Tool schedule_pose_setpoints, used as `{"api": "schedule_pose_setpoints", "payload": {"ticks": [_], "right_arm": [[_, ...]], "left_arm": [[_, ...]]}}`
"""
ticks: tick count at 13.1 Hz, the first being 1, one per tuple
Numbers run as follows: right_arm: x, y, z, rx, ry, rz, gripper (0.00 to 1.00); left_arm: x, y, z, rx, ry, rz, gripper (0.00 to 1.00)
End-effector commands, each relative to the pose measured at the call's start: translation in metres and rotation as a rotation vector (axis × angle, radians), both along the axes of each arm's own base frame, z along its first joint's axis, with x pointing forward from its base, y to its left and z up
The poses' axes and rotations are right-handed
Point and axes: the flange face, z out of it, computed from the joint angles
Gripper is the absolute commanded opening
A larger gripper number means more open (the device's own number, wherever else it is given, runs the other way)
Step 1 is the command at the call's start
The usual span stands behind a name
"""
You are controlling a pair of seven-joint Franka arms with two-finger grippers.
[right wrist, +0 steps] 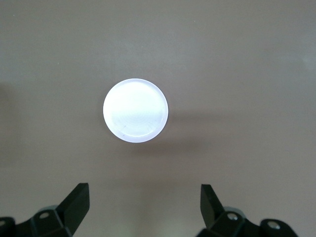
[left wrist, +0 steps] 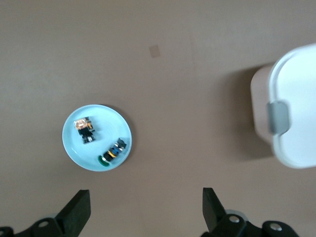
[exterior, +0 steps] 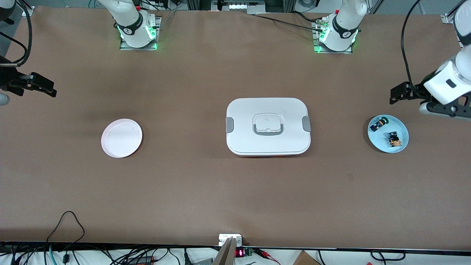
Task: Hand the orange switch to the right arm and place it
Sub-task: 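Move the left gripper down over the light-blue plate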
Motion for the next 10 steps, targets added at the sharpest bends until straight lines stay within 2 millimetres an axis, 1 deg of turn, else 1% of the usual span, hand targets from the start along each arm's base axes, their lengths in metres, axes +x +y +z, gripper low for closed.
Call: {"api": "schedule_pose_setpoints", "payload": {"ticks": [1,2,3,4,6,8,9,10], "right_arm": [[-0.004,0.001,0.007,0.017,0.002,0.016,1.00],[-0.004,0.001,0.007,0.017,0.002,0.018,1.00],[-0.004,0.000,0.007,0.017,0.002,0.013,1.00],[-0.004,0.000,0.007,0.017,0.002,0.015,1.00],[-0.004,0.002,0.007,0.017,0.002,0.018,1.00],[-0.003,0.000,0.007,0.017,0.000,0.015,1.00],[-0.003,0.002,0.007,0.017,-0.001,0.018,1.00],[-0.003,0.002,0.007,0.017,-0.003,0.018,1.00]], "left_arm": [[0.015,0.044,-0.049,-0.039,0.011,-0.271,1.00],[0.019,0.056,-0.069,-0.035,0.003,-0.387,1.00],[0.015,0.076,-0.087,-0.030,0.004,-0.465,1.00],[0.014,0.083,-0.104,-0.037,0.010,-0.553,1.00],[0.014,0.109,-0.140,-0.060,0.009,-0.705,1.00],[0.013,0.133,-0.179,-0.032,0.044,-0.892,1.00],[0.013,0.139,-0.196,-0.037,0.044,-0.952,1.00],[0.011,0.150,-0.211,-0.045,0.041,-0.975,1.00]]}}
